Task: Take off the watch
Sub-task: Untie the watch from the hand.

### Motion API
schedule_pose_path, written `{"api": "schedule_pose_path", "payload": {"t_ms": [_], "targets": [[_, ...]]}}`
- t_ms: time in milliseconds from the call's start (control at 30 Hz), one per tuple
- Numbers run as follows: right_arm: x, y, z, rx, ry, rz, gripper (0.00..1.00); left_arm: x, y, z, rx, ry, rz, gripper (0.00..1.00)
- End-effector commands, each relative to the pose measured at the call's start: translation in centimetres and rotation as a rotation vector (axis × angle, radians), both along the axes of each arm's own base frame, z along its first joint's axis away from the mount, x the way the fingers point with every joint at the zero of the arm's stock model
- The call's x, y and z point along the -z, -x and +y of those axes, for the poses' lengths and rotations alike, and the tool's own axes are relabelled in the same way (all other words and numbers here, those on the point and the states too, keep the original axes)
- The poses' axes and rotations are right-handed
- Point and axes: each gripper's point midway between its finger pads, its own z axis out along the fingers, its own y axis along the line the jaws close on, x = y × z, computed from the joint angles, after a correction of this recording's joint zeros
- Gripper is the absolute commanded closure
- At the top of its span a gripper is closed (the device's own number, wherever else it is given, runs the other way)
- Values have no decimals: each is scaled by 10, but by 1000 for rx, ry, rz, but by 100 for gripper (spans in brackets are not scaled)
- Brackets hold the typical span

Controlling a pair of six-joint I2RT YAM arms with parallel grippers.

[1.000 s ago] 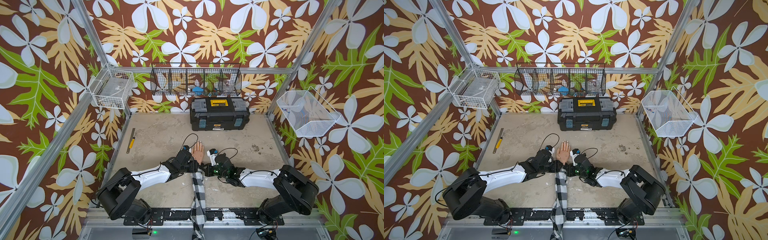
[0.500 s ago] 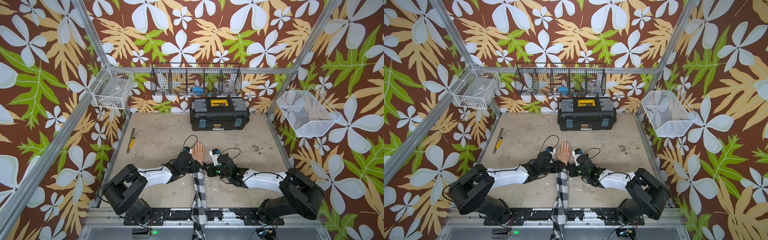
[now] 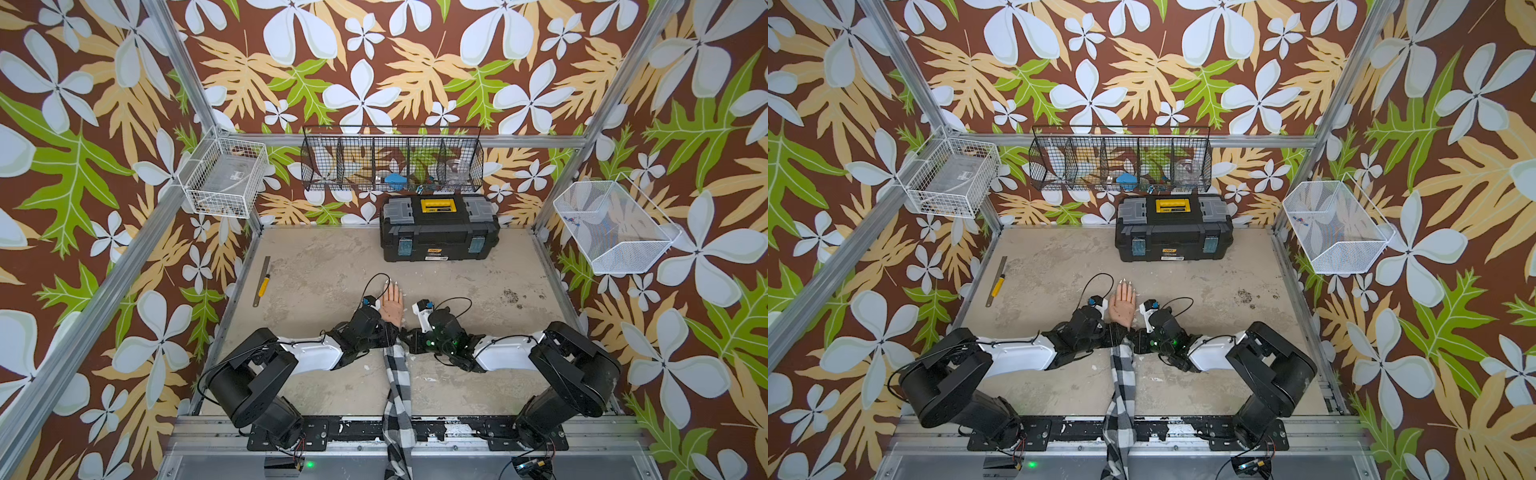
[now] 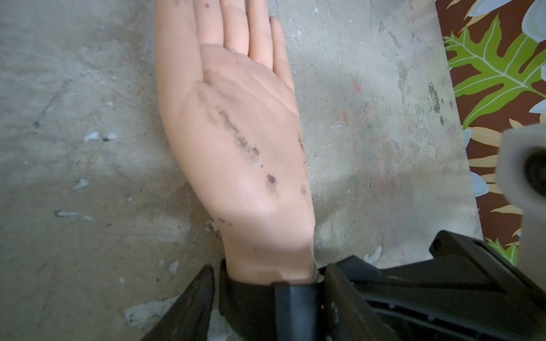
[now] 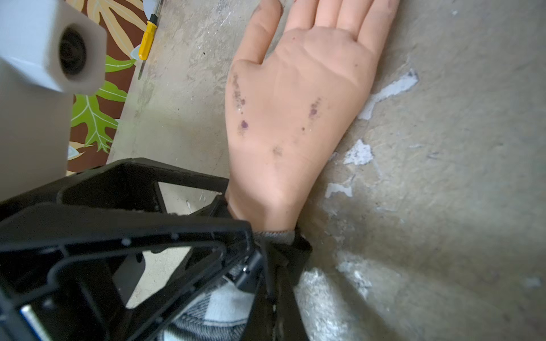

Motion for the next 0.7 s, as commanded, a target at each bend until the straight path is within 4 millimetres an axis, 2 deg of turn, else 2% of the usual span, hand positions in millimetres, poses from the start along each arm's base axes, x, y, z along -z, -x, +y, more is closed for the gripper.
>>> {"api": "schedule_pose_path", "payload": {"t_ms": [0,133,267,400,533,633,667], "targets": [[10,22,2,-72,0,88,100,31,22,22,-2,-111,108,40],[-2,21,2,-73,-17,53,100,20,20,19,5,-88,84,34],[-10,22,0,-66,-34,45,100,-11,7,24,-3,-132,-8,25],[-13,22,-1,-62,-39,37,100,-41,-3,20,61,-184,-100,23],[-13,22,0,-63,-41,38,100,-58,-8,14,140,-230,-176,32],[-12,22,-1,-59,-38,41,100,-64,-9,8,174,-222,-188,46],[-13,21,-1,-58,-38,39,100,-63,-9,5,190,-223,-185,48]]}}
